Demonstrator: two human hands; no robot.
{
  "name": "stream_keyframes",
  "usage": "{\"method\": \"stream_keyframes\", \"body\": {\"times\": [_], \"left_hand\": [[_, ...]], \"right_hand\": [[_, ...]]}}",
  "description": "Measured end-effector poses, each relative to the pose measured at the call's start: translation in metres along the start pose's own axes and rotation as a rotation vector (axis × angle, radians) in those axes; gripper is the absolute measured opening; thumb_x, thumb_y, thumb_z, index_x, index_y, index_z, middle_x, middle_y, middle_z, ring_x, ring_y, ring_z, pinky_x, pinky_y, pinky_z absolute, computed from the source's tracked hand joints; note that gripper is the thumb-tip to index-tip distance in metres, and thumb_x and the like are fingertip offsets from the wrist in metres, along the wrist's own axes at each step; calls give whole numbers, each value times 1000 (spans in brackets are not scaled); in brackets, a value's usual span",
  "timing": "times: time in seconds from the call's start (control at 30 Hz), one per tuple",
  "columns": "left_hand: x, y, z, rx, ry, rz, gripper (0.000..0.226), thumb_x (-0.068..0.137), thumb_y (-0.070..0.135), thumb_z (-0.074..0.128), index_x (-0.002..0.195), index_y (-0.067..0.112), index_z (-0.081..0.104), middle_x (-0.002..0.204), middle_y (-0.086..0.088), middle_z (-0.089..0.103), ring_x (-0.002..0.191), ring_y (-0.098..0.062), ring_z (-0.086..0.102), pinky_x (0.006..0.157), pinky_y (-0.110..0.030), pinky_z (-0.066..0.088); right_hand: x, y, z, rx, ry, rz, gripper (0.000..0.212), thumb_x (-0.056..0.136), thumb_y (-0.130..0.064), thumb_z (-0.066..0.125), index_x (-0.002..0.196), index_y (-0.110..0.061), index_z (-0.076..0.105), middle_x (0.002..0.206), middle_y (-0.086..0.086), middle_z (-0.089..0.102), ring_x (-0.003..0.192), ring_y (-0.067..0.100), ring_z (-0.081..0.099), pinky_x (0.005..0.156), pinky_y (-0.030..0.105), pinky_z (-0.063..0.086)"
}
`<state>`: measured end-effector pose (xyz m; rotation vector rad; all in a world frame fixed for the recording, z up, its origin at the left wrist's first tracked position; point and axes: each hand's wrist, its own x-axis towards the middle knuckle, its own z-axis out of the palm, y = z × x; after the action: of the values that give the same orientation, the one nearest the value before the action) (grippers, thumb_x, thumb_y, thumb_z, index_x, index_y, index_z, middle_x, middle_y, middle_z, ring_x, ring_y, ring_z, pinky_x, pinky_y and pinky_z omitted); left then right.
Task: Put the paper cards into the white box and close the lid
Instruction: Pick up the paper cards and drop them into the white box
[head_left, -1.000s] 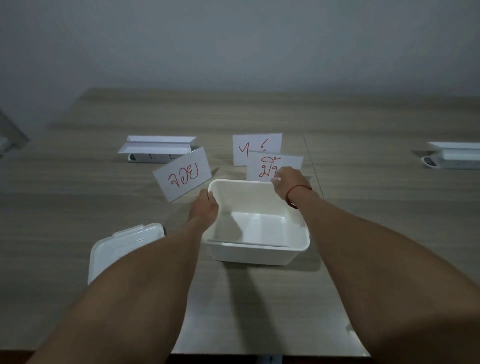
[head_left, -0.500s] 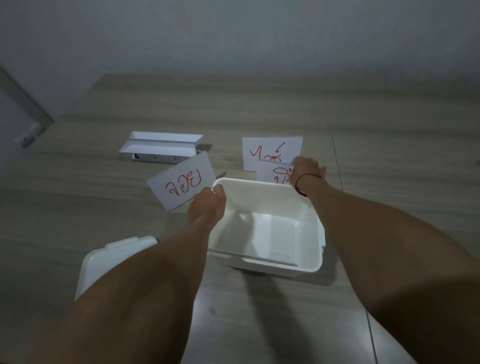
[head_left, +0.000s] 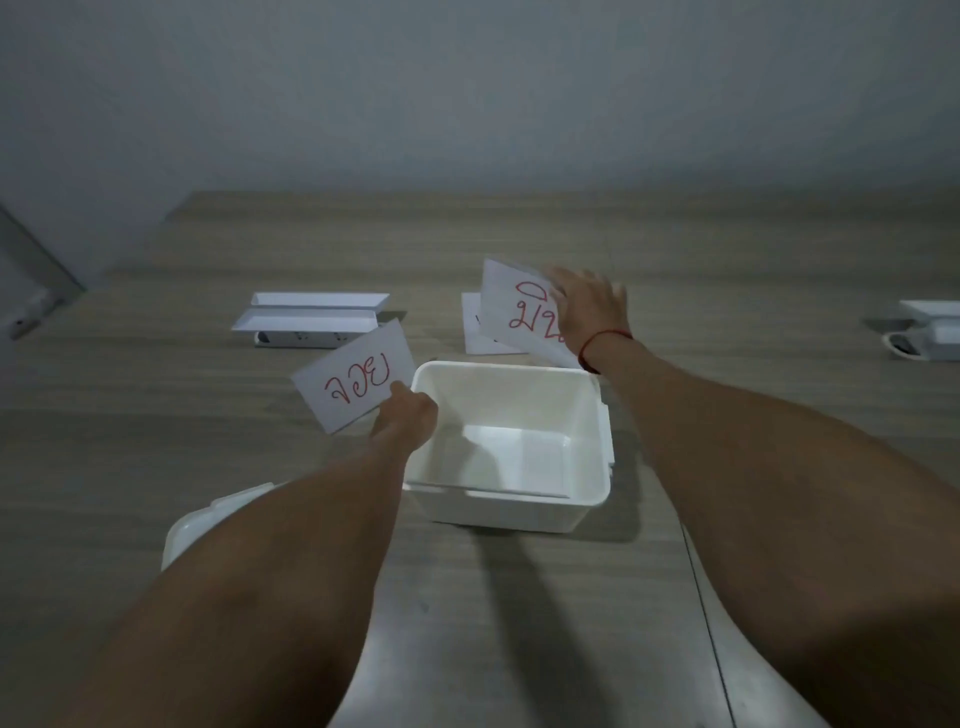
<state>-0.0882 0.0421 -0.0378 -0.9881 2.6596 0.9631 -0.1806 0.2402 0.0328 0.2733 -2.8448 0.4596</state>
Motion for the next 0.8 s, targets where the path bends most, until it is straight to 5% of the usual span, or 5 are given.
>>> {"method": "stream_keyframes", "body": {"times": [0.17,0.33,0.47,0.6,0.8], "left_hand": [[-16,-14,-5,-63,-57,46,48,90,6,39,139,5,37,131,-21,53,117,-36,53,87,-39,45],[-21,-21,-10,-127,-105,59,50,90,2,40,140,1,36,133,-23,49,121,-36,49,96,-40,44],[-25,-29,-8,-180,-100,102,47,95,6,35,142,2,35,138,-21,46,127,-35,45,102,-39,39],[-28,-36,-2,-235,-79,135,46,101,19,29,146,11,30,142,-18,45,131,-34,42,104,-38,36],[-28,-37,-1,-284,-65,117,46,100,17,30,146,13,31,137,-17,49,127,-33,46,102,-40,39]], "right_hand": [[-15,-19,-39,125,87,35,36,100,-25,35,131,-27,52,125,9,61,119,28,51,99,38,30],[-48,-26,-29,261,-212,50,32,98,-26,41,126,-27,58,132,2,61,124,25,52,108,42,33],[-85,-24,1,360,-537,121,29,95,-19,51,122,-18,61,130,11,59,110,26,57,86,28,43],[-116,-25,22,178,-865,78,20,85,-31,64,103,-28,72,125,0,64,114,22,61,104,36,47],[-115,-34,16,247,-875,154,18,80,-36,64,94,-30,75,117,3,70,101,24,65,95,34,52]]}}
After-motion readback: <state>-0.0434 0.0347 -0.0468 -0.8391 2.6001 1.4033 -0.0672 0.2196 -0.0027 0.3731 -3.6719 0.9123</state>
